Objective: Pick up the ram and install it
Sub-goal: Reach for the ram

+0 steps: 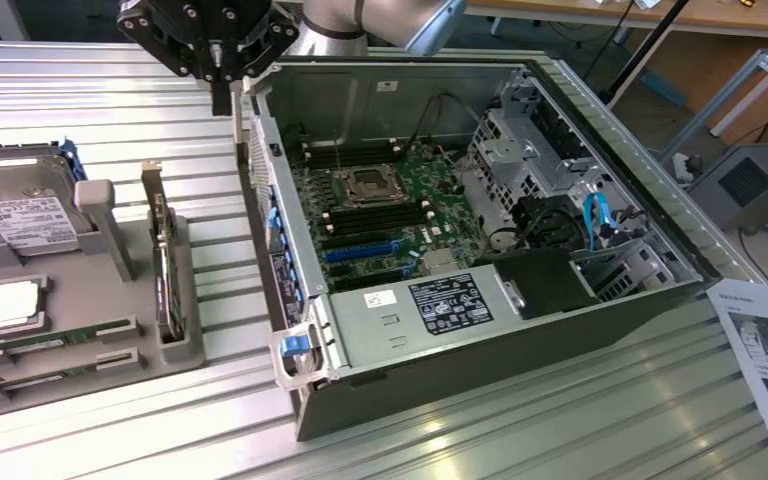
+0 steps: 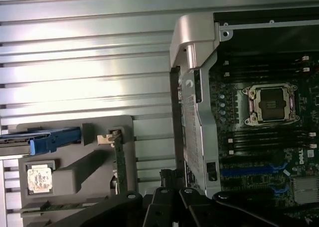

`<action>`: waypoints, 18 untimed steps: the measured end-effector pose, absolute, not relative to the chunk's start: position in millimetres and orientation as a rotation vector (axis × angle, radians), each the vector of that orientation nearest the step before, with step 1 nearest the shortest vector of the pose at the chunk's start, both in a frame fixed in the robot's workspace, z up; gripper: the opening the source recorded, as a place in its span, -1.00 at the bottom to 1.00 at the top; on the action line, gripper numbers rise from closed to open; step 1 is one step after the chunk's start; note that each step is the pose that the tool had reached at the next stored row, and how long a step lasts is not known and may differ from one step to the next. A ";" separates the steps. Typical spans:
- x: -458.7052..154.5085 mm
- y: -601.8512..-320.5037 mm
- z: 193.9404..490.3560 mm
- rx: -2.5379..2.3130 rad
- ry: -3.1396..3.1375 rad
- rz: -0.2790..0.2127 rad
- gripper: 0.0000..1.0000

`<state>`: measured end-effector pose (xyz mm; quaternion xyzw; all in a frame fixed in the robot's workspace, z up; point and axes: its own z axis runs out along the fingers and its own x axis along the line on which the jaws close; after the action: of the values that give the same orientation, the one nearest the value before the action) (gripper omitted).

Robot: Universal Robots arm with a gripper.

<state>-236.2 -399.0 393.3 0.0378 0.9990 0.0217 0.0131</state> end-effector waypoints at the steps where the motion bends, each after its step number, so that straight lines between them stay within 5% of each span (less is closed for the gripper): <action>1: -239.1 -399.0 393.3 0.118 3.112 0.068 -0.79; 18: -287.6 -398.9 393.3 0.118 3.112 0.068 -0.79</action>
<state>-287.6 -398.9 393.3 0.0379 0.9990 0.0217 0.0131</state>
